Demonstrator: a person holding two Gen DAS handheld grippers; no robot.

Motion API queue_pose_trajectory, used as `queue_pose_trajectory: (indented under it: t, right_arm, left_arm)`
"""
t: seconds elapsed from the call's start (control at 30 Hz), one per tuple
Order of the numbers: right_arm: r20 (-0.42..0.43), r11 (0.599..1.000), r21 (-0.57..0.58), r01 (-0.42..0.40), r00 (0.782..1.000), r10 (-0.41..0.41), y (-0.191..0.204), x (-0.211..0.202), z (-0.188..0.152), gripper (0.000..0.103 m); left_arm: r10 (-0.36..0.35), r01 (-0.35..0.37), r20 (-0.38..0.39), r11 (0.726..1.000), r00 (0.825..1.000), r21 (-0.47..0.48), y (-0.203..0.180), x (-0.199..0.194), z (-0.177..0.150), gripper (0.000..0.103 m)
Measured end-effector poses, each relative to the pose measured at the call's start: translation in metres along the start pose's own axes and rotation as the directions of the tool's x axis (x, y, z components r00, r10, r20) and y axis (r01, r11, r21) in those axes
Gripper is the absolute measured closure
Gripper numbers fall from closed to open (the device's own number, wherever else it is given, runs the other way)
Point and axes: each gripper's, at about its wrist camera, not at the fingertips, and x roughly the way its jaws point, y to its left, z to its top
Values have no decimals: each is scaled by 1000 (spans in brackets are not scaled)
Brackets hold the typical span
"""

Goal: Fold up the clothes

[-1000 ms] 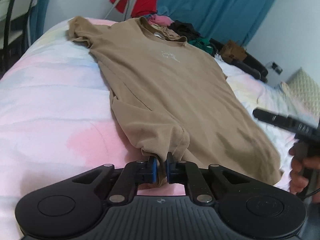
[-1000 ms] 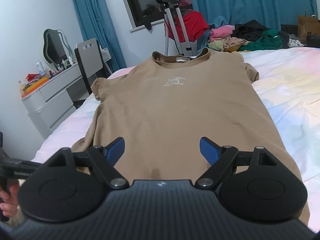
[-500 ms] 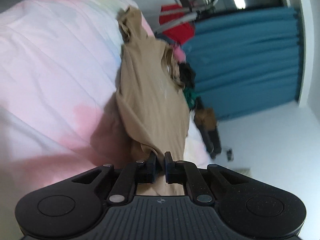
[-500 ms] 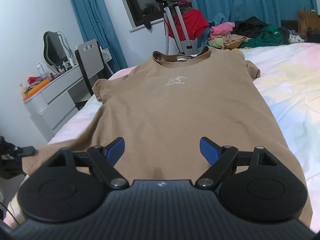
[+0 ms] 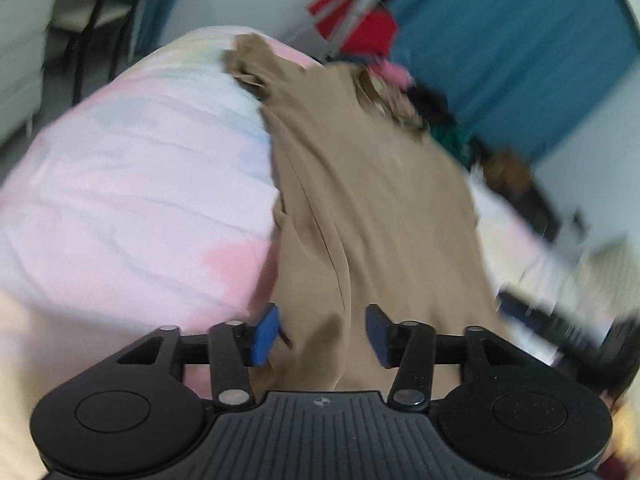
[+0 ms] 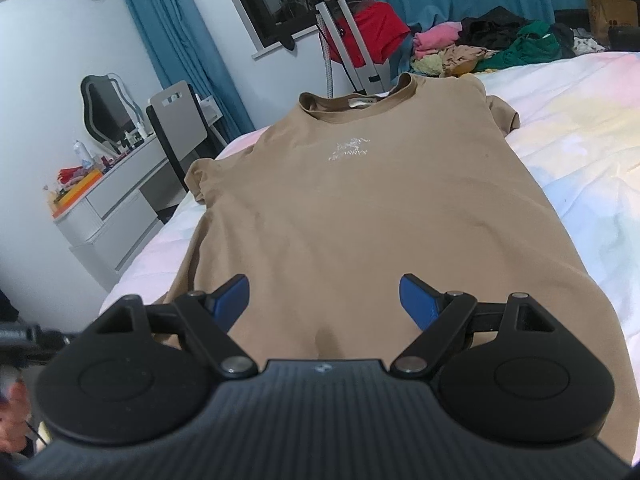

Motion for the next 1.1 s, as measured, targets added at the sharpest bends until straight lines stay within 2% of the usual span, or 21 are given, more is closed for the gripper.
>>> queue_pose_trajectory:
  t: [0.03, 0.13, 0.2, 0.23, 0.3, 0.37, 0.43, 0.5, 0.53, 0.6, 0.63, 0.7, 0.8, 0.87, 0.97, 1.03, 1.1]
  right_arm:
    - [-2, 1000, 3, 2, 1000, -2, -1, 0, 0, 19]
    - [-1, 1000, 5, 9, 1000, -9, -2, 0, -1, 19]
    - [-2, 1000, 6, 13, 1000, -13, -2, 1, 0, 19]
    - [-2, 1000, 5, 13, 1000, -13, -2, 0, 0, 19]
    - [-1, 1000, 0, 17, 1000, -17, -2, 0, 0, 19]
    - [2, 1000, 0, 20, 1000, -20, -3, -2, 0, 19]
    - [6, 1000, 6, 23, 1000, -23, -4, -3, 0, 19]
    - [12, 1000, 12, 26, 1000, -26, -5, -5, 1, 19]
    - [14, 1000, 15, 27, 1000, -27, -6, -6, 2, 19]
    - [20, 999, 21, 29, 999, -30, -7, -8, 3, 19]
    - [23, 999, 23, 31, 999, -31, -7, -9, 3, 19]
    - [30, 999, 24, 29, 999, -30, -8, -10, 5, 19]
    - [47, 999, 26, 22, 999, -24, -8, -12, 9, 19]
    - [66, 999, 12, 31, 997, -31, -6, -15, 12, 19]
    - [96, 998, -27, 62, 994, -59, -4, -20, 14, 19]
    - [113, 996, -39, 75, 991, -70, -3, -23, 15, 19]
    - [130, 996, -41, 81, 989, -75, -3, -25, 17, 19]
  left_arm:
    - [29, -28, -25, 998, 999, 49, -7, 6, -2, 36]
    - [142, -124, -103, 979, 984, 163, -22, 28, -9, 35]
    - [212, -178, -144, 959, 967, 219, -27, 42, -13, 34]
    - [231, -193, -153, 954, 961, 231, -28, 46, -14, 35]
    - [235, -199, -151, 955, 960, 218, -24, 47, -13, 38]
    - [218, -193, -136, 965, 966, 176, -18, 40, -13, 57]
    - [147, -139, -127, 988, 981, 70, -4, 28, -10, 93]
    - [37, -47, -123, 996, 992, -78, 17, 14, -5, 96]
    - [-22, 5, -115, 989, 993, -150, 25, 9, -2, 97]
    - [-87, 56, -112, 966, 990, -254, 43, 0, 2, 97]
    - [-93, 55, -119, 957, 989, -284, 50, -4, 3, 98]
    - [-23, -21, -157, 961, 987, -275, 54, -8, 4, 98]
    - [115, -149, -199, 975, 973, -165, 50, -5, 2, 95]
    - [148, -173, -195, 978, 970, -117, 42, -6, 4, 93]
    - [228, -232, -134, 973, 964, -15, 17, -14, 9, 67]
    - [266, -263, -75, 964, 961, 48, -5, -21, 10, 36]
    - [294, -291, -21, 952, 956, 97, -30, -19, 17, 24]
